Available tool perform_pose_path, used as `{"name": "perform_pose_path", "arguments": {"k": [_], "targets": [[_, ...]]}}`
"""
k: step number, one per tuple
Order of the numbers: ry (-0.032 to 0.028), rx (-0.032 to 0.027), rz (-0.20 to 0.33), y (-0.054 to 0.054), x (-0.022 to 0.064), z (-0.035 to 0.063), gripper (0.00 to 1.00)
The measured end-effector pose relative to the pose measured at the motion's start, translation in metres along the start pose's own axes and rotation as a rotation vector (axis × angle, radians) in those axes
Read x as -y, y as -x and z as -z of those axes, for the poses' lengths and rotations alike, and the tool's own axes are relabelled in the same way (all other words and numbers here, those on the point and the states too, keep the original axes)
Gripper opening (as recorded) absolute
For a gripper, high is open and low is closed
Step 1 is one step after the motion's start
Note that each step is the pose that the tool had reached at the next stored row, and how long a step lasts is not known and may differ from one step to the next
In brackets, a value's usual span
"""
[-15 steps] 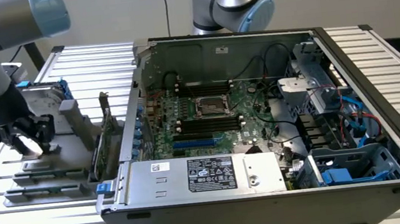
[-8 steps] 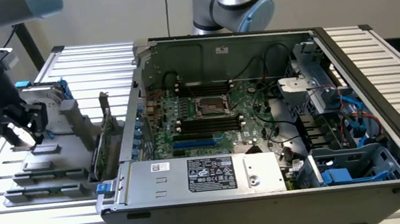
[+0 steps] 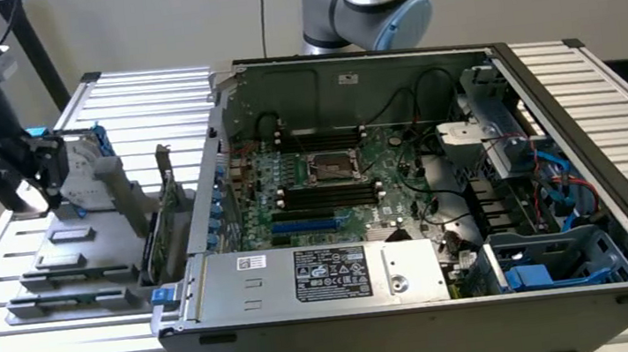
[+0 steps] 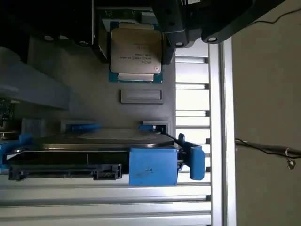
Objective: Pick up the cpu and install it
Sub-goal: 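Pick up the cpu and move it towards the insertion slot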
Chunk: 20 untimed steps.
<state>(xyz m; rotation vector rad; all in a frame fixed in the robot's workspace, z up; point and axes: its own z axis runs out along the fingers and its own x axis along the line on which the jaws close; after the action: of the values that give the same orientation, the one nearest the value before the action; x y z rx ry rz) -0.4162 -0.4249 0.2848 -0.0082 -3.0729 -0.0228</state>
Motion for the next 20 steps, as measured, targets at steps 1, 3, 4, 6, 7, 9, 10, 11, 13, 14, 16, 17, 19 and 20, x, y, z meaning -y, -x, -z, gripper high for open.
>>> {"name": "perform_pose_path", "arguments": {"k": [1, 3, 4, 6, 7, 9, 10, 11, 13, 14, 16, 17, 19, 20], "targets": [[0.0001, 0.0002, 0.001, 0.002, -0.0001, 0.0045, 0.54], [0.0, 0.0, 0.002, 0.005, -0.0002, 0.0138, 0.54], [0.0, 0.0002, 0.002, 0.006, -0.0003, 0.0187, 0.54], [-0.0001, 0.0001, 0.003, 0.01, -0.0005, 0.0279, 0.54], [-0.0001, 0.0001, 0.004, 0.012, -0.0006, 0.0325, 0.54], [-0.0002, 0.0, 0.005, 0.016, -0.0007, 0.0422, 0.54], [0.0, 0.0001, 0.005, 0.019, -0.0008, 0.0468, 0.54], [0.0001, 0.0, 0.006, 0.021, -0.0009, 0.0515, 0.54], [0.0003, -0.0001, 0.006, 0.027, -0.0011, 0.0609, 0.54], [0.0003, -0.0004, 0.007, 0.03, -0.0011, 0.0658, 0.54], [0.0006, -0.0008, 0.007, 0.036, -0.0013, 0.0753, 0.54], [0.0009, -0.001, 0.007, 0.04, -0.0014, 0.0801, 0.54], [0.0012, -0.0017, 0.008, 0.047, -0.0016, 0.0897, 0.54], [0.0015, -0.0019, 0.008, 0.051, -0.0017, 0.0945, 0.54]]}}
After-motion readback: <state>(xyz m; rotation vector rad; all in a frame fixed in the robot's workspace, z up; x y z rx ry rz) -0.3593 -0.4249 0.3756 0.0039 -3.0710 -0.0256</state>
